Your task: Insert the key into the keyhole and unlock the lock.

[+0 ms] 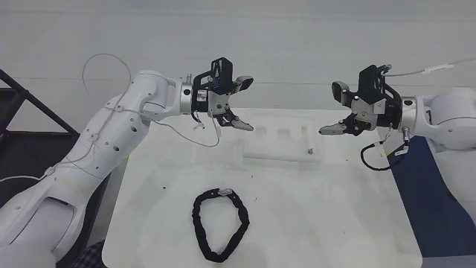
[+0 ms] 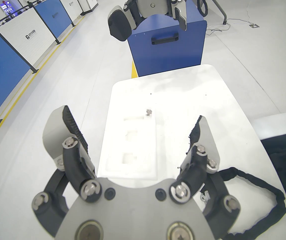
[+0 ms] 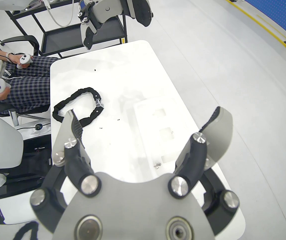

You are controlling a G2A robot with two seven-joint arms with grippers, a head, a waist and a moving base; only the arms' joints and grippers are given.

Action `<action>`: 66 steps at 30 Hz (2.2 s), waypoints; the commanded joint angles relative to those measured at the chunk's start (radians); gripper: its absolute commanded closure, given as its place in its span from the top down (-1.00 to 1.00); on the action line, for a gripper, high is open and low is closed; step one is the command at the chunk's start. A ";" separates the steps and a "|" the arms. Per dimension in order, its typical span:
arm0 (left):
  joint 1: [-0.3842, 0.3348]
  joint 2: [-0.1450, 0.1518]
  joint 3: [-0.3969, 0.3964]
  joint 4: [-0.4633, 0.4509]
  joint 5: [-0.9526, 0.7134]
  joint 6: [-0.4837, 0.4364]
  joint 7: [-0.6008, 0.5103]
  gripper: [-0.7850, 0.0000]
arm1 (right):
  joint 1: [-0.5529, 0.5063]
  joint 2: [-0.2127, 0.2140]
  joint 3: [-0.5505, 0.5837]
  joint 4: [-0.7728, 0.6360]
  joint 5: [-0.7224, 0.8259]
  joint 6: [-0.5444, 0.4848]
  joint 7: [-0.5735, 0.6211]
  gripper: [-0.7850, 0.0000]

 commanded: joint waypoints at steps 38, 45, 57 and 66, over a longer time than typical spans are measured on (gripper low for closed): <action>0.000 0.000 0.000 0.000 0.000 0.000 0.000 1.00 | -0.063 -0.039 -0.167 0.136 -0.199 0.573 -0.020 1.00; 0.000 0.000 0.000 0.000 0.000 0.000 0.000 1.00 | 0.007 -0.087 -0.291 0.261 -0.163 0.689 0.026 1.00; 0.000 0.000 0.000 0.000 0.000 0.000 0.000 1.00 | 0.091 -0.166 -0.443 0.408 -0.158 0.827 0.056 1.00; 0.000 0.000 0.000 0.000 0.000 0.000 0.000 1.00 | 0.116 -0.201 -0.489 0.455 -0.155 0.848 0.080 1.00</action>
